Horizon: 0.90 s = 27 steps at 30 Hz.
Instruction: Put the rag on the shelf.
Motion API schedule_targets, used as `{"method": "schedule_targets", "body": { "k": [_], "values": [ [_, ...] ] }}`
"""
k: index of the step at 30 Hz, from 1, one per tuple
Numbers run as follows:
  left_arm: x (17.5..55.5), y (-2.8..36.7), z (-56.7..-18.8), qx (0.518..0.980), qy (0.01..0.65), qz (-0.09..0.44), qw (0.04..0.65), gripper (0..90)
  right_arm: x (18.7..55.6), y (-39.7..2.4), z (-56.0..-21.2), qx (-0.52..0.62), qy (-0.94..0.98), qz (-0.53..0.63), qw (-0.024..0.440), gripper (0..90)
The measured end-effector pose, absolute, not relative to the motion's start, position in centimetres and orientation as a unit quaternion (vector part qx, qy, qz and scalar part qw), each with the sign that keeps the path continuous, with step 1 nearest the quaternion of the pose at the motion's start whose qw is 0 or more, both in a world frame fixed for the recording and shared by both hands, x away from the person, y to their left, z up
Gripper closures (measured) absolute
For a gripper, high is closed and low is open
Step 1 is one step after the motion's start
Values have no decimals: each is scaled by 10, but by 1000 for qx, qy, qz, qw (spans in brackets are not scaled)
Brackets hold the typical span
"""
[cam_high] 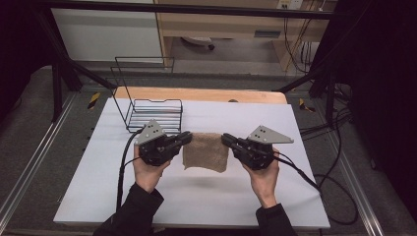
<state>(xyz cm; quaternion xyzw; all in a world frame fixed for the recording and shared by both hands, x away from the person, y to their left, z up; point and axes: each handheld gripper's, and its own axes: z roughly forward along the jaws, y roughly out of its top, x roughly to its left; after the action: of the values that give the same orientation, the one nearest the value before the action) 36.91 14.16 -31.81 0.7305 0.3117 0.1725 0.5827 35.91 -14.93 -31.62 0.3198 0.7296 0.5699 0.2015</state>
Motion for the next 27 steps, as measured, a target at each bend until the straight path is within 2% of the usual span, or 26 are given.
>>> {"method": "schedule_targets", "body": {
  "k": [27],
  "values": [
    [373, 193, -286, 701, 328, 211, 597, 843, 381, -98, -280, 280, 728, 588, 214, 852]
  ]
}}
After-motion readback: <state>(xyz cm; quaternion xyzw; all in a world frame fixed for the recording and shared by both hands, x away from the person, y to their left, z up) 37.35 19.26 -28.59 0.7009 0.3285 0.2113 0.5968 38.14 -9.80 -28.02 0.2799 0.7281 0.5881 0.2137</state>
